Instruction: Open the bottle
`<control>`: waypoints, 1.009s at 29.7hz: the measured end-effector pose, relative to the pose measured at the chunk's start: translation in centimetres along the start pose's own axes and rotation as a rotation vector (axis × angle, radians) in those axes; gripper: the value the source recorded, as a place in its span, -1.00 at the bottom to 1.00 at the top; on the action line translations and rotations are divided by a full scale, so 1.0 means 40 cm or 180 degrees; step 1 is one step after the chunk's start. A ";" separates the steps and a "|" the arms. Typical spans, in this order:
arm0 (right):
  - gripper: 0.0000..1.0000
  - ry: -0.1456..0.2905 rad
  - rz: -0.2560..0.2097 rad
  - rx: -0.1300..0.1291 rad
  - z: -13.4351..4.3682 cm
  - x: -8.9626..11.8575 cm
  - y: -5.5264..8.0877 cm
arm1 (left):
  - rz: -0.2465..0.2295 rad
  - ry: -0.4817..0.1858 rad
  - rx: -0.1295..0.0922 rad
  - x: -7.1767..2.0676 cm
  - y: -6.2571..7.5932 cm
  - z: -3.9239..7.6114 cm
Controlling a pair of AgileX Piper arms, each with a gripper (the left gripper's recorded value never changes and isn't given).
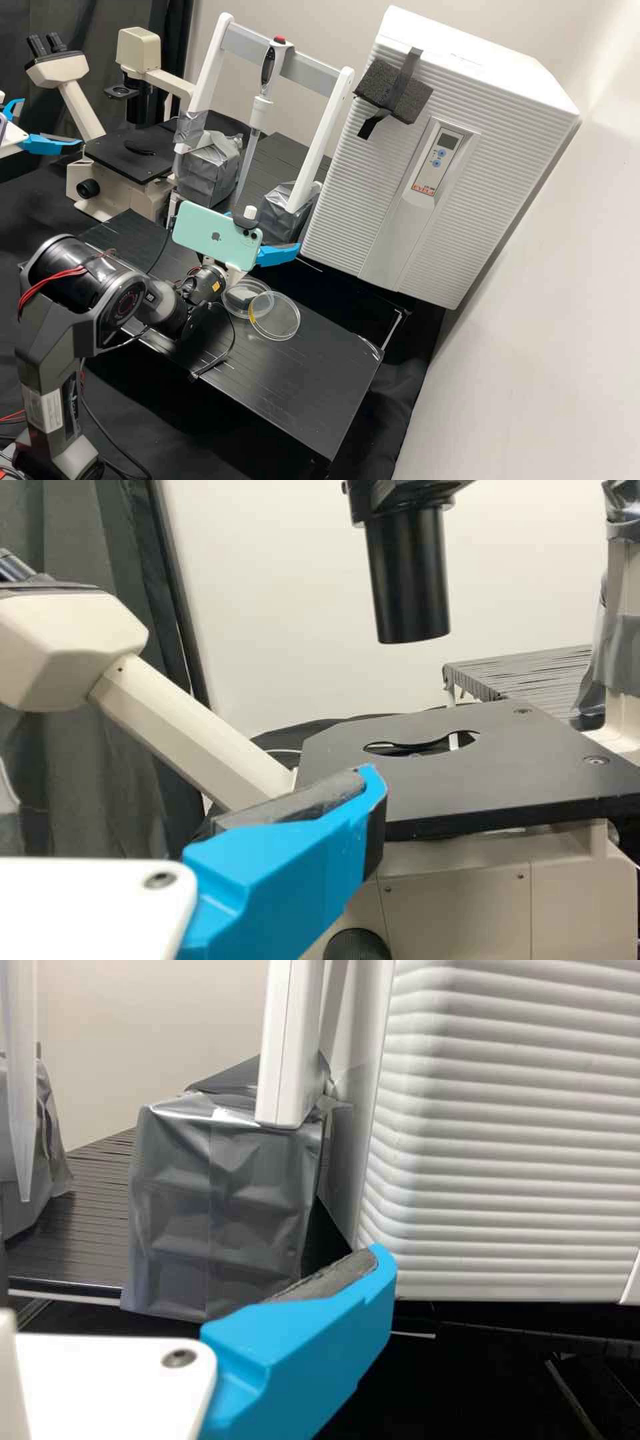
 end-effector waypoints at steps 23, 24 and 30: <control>1.00 0.0000 0.0000 0.0000 0.000 0.000 0.000 | -0.0127 -0.1687 -0.0194 -0.110 -0.013 0.190; 1.00 0.0000 0.0000 0.0000 0.000 0.000 0.000 | -0.0153 -0.1763 -0.0180 -0.119 -0.014 0.193; 1.00 0.0000 0.0000 0.0000 0.000 0.000 0.000 | -0.0296 -0.1866 -0.0156 -0.156 -0.032 0.179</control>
